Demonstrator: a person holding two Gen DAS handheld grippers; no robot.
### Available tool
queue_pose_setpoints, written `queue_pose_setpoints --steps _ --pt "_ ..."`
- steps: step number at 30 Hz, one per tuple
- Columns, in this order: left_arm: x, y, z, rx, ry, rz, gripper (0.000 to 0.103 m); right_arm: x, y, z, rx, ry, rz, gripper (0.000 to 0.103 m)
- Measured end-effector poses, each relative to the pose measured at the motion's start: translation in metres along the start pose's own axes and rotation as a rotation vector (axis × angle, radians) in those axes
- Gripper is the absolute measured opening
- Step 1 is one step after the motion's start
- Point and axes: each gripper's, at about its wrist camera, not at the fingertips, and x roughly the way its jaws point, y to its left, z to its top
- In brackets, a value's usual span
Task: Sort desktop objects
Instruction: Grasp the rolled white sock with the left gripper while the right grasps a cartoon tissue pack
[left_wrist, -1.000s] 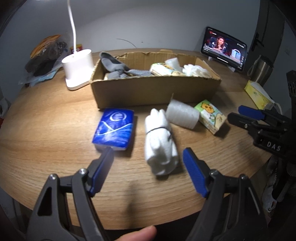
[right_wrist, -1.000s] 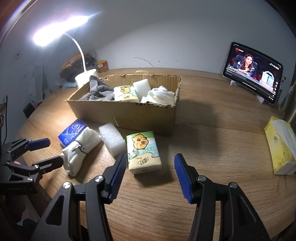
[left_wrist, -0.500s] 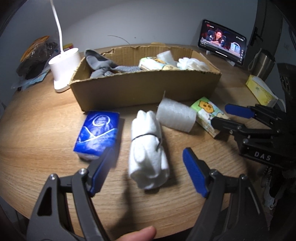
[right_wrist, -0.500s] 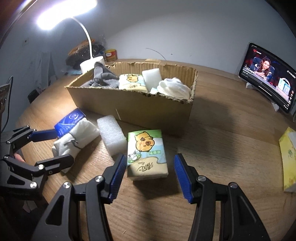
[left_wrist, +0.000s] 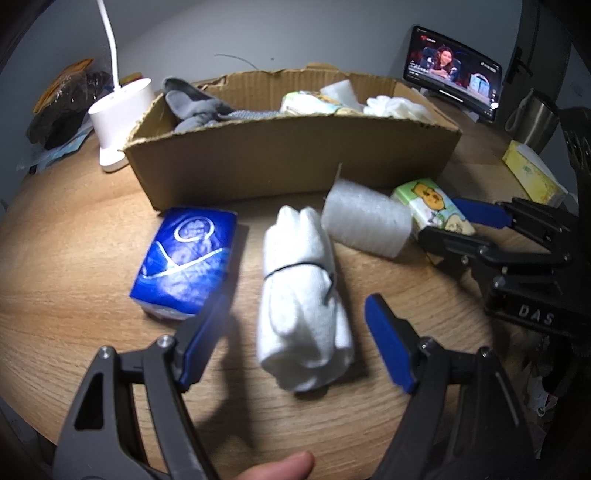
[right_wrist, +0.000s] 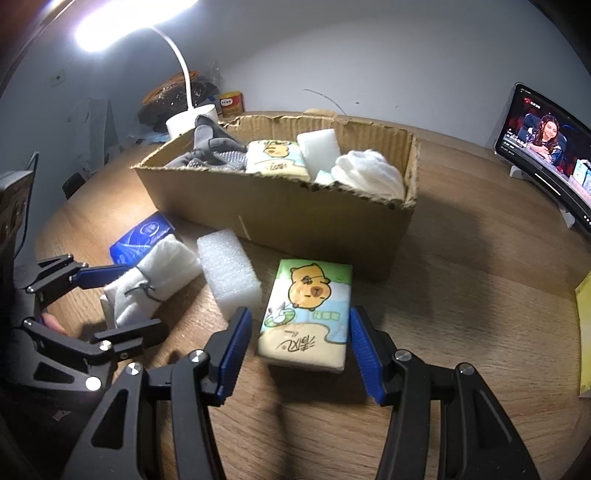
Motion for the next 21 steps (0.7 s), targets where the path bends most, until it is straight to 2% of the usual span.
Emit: queue_pose_setpoints --steps 5,8,13,15,21 --pt "0.005 -0.002 -0.001 0.010 0.006 0.012 0.076 0.007 -0.002 -0.001 0.014 0.024 -0.014 0.103" --pt "0.005 -0.004 0.000 0.023 0.000 0.024 0.066 0.007 -0.004 -0.001 0.028 0.027 -0.016 0.103" --pt "0.004 -0.005 0.001 0.035 -0.007 0.026 0.054 0.005 -0.007 -0.004 0.043 0.002 -0.035 0.103" --pt "0.003 -0.006 0.001 0.043 -0.010 0.018 0.043 0.004 -0.008 -0.005 0.050 -0.002 -0.034 0.103" --pt "-0.003 -0.006 0.002 0.038 -0.026 0.010 0.040 -0.004 -0.011 -0.006 0.062 -0.014 -0.042 0.103"
